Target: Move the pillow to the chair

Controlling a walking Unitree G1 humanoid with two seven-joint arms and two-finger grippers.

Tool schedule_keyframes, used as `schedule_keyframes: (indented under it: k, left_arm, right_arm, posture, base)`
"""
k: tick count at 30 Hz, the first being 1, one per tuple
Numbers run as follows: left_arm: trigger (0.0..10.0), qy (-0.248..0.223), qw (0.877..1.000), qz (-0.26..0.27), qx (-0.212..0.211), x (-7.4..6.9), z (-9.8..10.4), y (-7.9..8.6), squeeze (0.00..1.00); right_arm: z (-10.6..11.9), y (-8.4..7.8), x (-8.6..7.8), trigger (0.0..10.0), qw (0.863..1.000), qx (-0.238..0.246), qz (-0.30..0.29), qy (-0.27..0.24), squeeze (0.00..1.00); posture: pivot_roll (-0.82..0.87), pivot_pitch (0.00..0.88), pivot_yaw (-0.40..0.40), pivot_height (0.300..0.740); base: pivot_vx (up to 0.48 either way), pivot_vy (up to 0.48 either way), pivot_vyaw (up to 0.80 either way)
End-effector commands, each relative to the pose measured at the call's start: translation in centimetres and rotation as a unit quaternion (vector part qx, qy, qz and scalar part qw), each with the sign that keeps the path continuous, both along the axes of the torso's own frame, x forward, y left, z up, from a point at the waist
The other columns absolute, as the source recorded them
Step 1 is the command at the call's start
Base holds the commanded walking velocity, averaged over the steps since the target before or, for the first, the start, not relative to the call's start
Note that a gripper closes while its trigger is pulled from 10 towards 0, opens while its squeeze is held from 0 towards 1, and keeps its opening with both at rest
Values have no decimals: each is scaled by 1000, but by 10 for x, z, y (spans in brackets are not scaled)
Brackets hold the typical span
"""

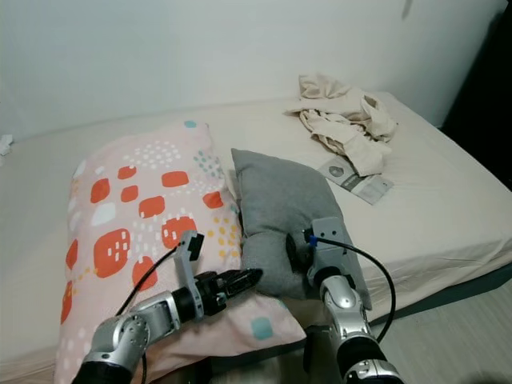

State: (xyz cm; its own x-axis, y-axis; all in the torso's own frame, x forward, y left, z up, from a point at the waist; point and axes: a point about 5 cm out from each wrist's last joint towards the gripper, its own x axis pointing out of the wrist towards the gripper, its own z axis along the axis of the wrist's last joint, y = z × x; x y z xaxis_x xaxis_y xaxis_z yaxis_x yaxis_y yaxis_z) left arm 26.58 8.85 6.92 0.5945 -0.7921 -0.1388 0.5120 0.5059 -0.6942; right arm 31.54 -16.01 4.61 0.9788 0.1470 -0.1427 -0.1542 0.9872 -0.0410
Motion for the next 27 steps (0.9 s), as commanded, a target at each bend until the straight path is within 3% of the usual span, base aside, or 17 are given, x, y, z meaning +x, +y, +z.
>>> schedule_keyframes:
  k: [1, 5, 7, 9, 11, 19, 23, 27]
  left_arm:
    - [10000, 15, 1000, -15, -11, -5, -2, -3, 0]
    - [10000, 21, 999, -23, -15, -7, -1, -5, 0]
    - [10000, 26, 999, -22, 8, -7, -5, -5, 0]
    - [10000, 11, 996, 2, 90, -1, -17, -2, 0]
    - [10000, 5, 994, 11, 106, 1, -19, -1, 0]
    - [10000, 12, 996, 26, 82, 11, -13, -7, 0]
    - [10000, 14, 999, 34, 32, 18, -2, -15, 0]
    - [10000, 10, 999, 24, 42, 21, -3, -20, 0]
  right_arm:
    - [-16, -1, -10, 10000, 999, 1, -8, 42, 0]
    - [-16, 0, -10, 10000, 999, 0, -7, 43, 0]
    - [-17, 0, -10, 10000, 999, 0, -6, 44, 0]
    - [-17, 0, -10, 10000, 999, 0, -6, 45, 0]
    - [-17, 1, -10, 10000, 999, -1, -6, 45, 0]
    - [-17, 5, -9, 10000, 999, 0, -2, 47, 0]
    - [-17, 8, -8, 10000, 999, 1, 3, 50, 0]
    - [-18, 11, -9, 10000, 999, 0, 8, 53, 0]
  posture:
    - [4, 107, 26, 587]
    - [4, 107, 26, 587]
    - [1, 103, 27, 587]
    - [1, 103, 27, 587]
    - [-1, 102, 26, 587]
    - [-5, 112, 23, 587]
    - [-4, 118, 18, 587]
    - [-2, 119, 17, 587]
  base:
    - [0, 0, 0]
    - [0, 0, 0]
    - [0, 0, 0]
    - [0, 0, 0]
    - [0, 0, 0]
    - [0, 0, 0]
    - [0, 0, 0]
    - [0, 0, 0]
